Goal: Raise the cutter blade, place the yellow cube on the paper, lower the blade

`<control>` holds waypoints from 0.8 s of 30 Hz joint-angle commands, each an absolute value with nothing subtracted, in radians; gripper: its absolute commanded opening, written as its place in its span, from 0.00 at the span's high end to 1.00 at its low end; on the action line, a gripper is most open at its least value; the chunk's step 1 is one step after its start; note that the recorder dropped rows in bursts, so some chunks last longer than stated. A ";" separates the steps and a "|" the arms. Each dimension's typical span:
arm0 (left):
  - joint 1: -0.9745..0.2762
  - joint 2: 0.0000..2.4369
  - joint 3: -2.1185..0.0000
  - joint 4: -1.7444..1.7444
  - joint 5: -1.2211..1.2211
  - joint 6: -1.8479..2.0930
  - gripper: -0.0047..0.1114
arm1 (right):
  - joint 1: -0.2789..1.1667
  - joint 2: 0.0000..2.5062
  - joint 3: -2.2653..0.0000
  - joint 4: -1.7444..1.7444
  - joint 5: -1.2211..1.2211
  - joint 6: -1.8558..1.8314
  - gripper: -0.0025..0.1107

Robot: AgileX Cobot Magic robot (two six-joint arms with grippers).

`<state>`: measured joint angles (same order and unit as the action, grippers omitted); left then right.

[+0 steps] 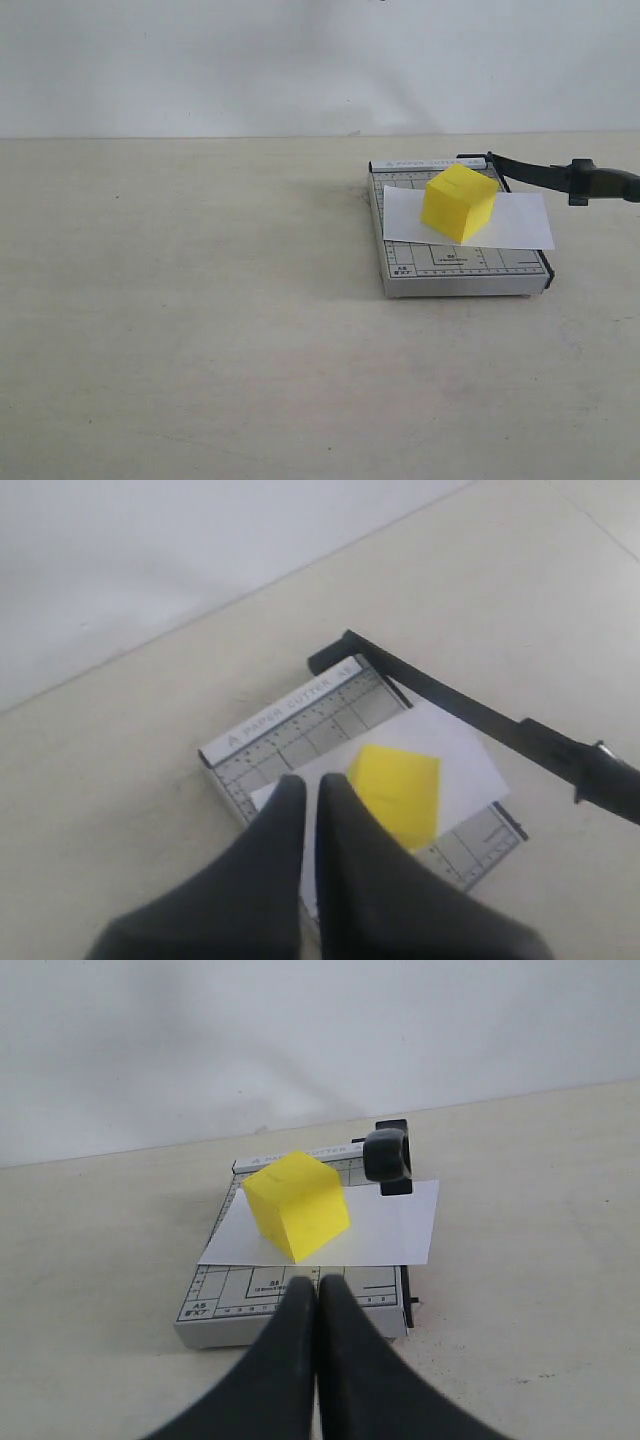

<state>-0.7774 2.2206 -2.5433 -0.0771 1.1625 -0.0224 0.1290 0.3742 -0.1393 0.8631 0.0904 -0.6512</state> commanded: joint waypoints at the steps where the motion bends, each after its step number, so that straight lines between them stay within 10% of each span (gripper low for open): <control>1: -0.780 2.195 -2.548 -0.214 1.177 -0.018 0.92 | 0.132 0.371 -0.141 0.857 0.087 -0.654 0.98; 24: -0.838 2.123 -2.548 -0.385 1.221 0.000 0.92 | 0.132 0.371 -0.141 0.857 0.089 -0.654 0.98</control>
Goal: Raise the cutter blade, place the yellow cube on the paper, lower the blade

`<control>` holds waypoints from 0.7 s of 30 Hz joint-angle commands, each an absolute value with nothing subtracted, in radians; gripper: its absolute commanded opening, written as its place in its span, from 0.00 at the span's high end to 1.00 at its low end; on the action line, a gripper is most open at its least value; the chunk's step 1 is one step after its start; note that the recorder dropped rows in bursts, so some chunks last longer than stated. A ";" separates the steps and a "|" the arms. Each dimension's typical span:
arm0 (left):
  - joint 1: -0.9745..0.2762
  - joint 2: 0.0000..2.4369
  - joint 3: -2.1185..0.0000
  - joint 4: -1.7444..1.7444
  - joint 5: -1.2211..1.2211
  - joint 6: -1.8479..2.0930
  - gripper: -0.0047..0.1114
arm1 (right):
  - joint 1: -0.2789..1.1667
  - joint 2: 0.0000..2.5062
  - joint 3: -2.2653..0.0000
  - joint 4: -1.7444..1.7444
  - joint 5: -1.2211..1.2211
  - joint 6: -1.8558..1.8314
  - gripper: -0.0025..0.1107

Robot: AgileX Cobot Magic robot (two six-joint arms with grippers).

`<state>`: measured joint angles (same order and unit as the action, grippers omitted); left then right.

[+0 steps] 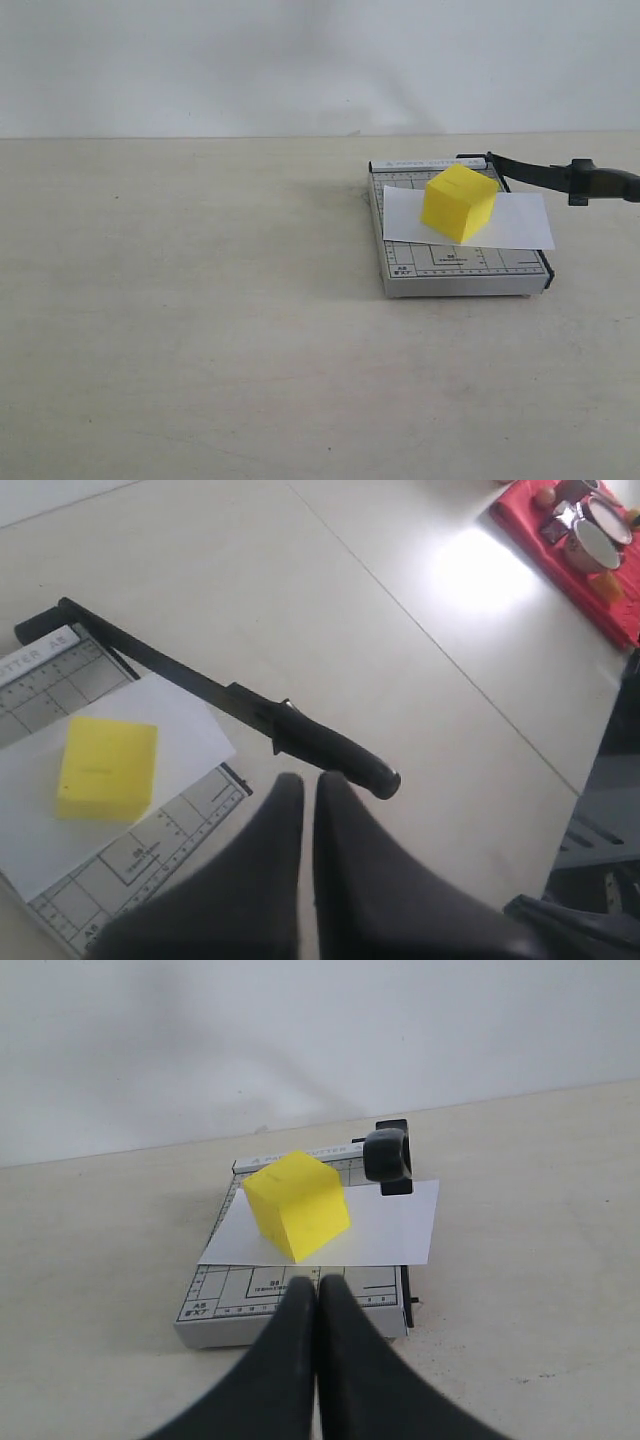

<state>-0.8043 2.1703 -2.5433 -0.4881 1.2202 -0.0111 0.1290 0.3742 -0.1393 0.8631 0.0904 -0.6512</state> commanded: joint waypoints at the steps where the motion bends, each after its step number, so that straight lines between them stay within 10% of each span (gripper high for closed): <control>1: -0.851 2.111 -2.548 -0.348 1.211 0.000 0.92 | 0.132 0.371 -0.141 0.857 0.089 -0.654 0.98; 14: -1.059 1.773 -2.265 0.153 1.119 0.000 0.92 | 0.132 0.371 -0.141 0.857 0.089 -0.654 0.98; 21: -1.049 1.506 -1.688 0.154 0.528 0.000 0.92 | 0.132 0.371 -0.141 0.857 0.089 -0.654 0.98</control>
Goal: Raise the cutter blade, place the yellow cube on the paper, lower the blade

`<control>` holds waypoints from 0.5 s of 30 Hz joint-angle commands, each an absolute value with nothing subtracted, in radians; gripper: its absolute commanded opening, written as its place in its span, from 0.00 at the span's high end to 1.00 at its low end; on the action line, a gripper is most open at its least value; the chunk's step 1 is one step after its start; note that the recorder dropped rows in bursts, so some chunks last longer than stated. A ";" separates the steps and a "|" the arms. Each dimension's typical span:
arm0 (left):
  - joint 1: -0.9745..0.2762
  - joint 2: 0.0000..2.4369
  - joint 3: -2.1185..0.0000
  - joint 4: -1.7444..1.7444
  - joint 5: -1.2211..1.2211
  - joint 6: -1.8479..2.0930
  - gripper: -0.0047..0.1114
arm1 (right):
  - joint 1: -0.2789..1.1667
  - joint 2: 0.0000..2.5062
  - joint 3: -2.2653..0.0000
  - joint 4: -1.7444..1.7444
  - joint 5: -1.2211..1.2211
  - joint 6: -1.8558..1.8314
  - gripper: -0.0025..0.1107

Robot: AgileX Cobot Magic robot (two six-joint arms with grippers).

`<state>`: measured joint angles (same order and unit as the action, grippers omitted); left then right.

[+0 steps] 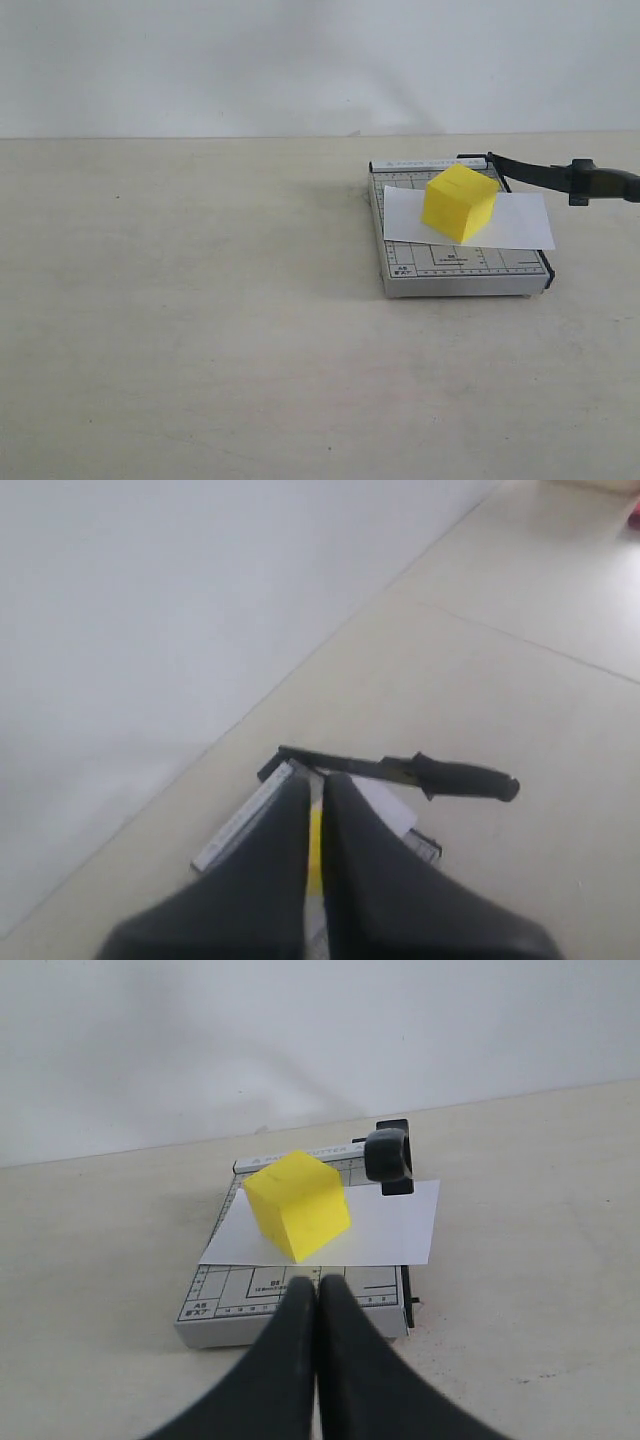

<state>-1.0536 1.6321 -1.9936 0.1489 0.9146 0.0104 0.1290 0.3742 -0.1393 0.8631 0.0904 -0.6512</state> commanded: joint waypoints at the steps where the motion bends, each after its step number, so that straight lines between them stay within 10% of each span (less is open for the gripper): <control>1: -1.041 1.468 -1.611 0.145 0.424 0.000 0.92 | 0.132 0.371 -0.141 0.857 0.089 -0.654 0.98; 5: -0.958 1.277 -1.105 0.025 -0.048 0.000 0.92 | 0.132 0.371 -0.141 0.857 0.089 -0.654 0.98; 15: -0.696 0.735 -0.479 -0.042 -0.055 0.000 0.92 | 0.132 0.371 -0.141 0.857 0.089 -0.654 0.98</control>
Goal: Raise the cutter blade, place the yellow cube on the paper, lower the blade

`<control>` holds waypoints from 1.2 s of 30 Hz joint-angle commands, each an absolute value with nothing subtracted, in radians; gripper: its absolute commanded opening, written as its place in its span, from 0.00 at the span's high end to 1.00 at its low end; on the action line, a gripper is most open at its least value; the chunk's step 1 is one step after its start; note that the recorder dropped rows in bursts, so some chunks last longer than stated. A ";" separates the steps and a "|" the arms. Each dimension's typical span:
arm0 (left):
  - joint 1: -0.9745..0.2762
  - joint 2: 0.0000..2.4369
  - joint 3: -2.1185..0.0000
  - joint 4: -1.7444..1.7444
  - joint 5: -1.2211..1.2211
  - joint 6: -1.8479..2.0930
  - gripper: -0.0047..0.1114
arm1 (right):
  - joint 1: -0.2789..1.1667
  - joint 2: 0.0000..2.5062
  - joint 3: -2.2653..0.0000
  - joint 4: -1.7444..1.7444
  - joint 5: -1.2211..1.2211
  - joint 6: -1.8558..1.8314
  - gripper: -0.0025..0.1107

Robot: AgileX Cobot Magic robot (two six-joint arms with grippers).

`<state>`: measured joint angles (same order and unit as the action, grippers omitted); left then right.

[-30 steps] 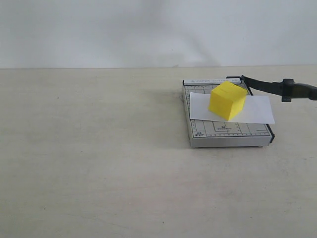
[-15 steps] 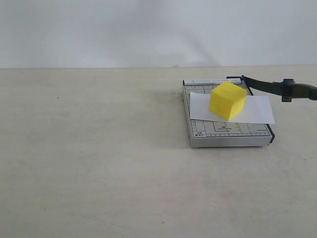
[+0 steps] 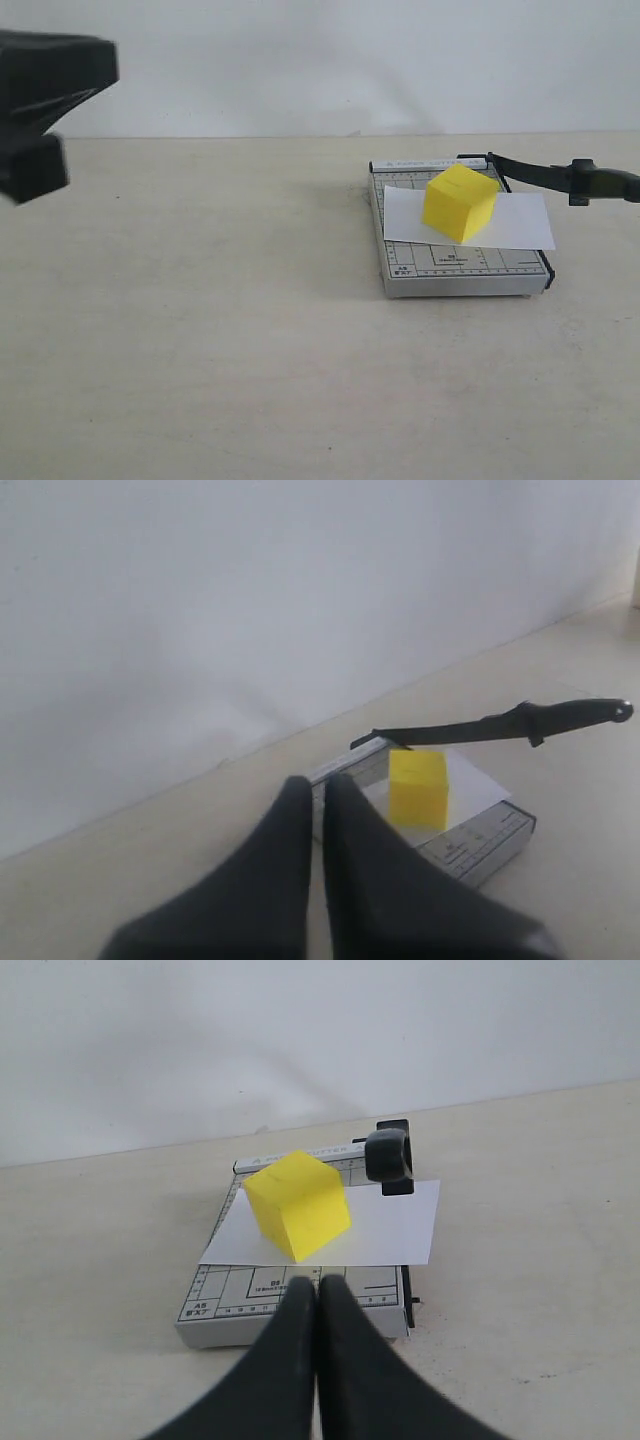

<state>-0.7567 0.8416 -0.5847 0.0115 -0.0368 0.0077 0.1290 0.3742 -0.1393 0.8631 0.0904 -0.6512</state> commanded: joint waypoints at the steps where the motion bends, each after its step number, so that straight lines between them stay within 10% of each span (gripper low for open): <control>1: -0.680 0.713 -0.446 -0.045 -0.061 0.000 0.92 | 0.132 0.371 -0.141 0.857 0.089 -0.654 0.98; 19: -0.392 0.051 0.000 -0.045 0.000 0.000 0.92 | 0.132 0.371 -0.141 0.857 0.087 -0.654 0.98; 36: -0.370 0.000 0.000 -0.045 0.155 0.000 0.92 | 0.132 0.371 -0.141 0.857 0.087 -0.654 0.98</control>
